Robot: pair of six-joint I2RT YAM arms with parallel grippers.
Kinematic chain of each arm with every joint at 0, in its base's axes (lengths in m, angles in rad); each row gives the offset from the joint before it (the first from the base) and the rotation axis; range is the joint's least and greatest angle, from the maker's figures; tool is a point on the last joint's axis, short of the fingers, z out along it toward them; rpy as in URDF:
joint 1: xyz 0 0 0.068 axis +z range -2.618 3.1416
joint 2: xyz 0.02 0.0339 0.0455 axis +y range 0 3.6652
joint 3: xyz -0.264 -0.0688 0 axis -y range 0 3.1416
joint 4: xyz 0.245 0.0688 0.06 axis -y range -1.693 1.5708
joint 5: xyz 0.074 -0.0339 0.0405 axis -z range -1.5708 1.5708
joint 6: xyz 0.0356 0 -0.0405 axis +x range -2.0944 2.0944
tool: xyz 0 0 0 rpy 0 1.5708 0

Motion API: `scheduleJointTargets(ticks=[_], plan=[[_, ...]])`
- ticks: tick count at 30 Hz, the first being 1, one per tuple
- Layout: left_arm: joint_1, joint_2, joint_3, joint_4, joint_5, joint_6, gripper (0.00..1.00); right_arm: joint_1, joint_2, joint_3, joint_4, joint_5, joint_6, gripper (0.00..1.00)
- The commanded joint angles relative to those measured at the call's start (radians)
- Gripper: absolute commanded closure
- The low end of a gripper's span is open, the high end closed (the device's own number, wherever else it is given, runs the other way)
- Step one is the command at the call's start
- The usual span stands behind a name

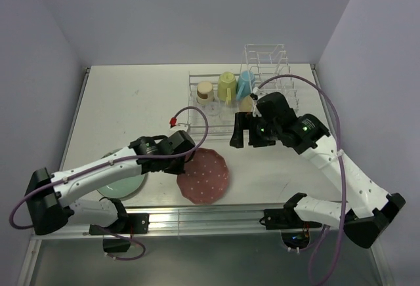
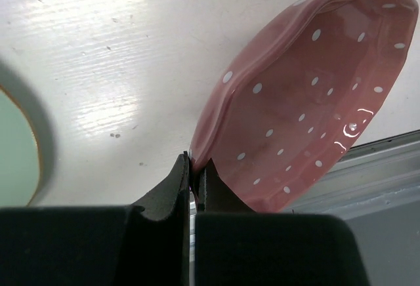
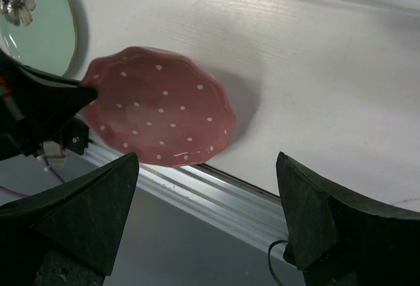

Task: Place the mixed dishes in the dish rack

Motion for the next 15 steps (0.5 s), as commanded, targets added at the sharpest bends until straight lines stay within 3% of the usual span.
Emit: scheduleJointTargets(ticks=[1, 7, 11, 15], plan=[[0.007, -0.120, -0.012, 0.066, -0.028, 0.026, 1.00, -0.003, 0.075, 0.080, 0.006, -0.096, 0.020, 0.08], [0.011, -0.215, -0.068, 0.118, -0.034, 0.057, 1.00, -0.005, 0.193, 0.269, -0.079, -0.196, 0.141, 0.08], [0.011, -0.263, -0.080, 0.178, 0.001, 0.115, 1.00, 0.012, 0.230, 0.320, -0.084, -0.213, 0.033, 0.07], [0.011, -0.333, -0.065, 0.188, 0.032, 0.152, 1.00, 0.012, 0.155, 0.193, 0.021, -0.248, -0.105, 0.07]])
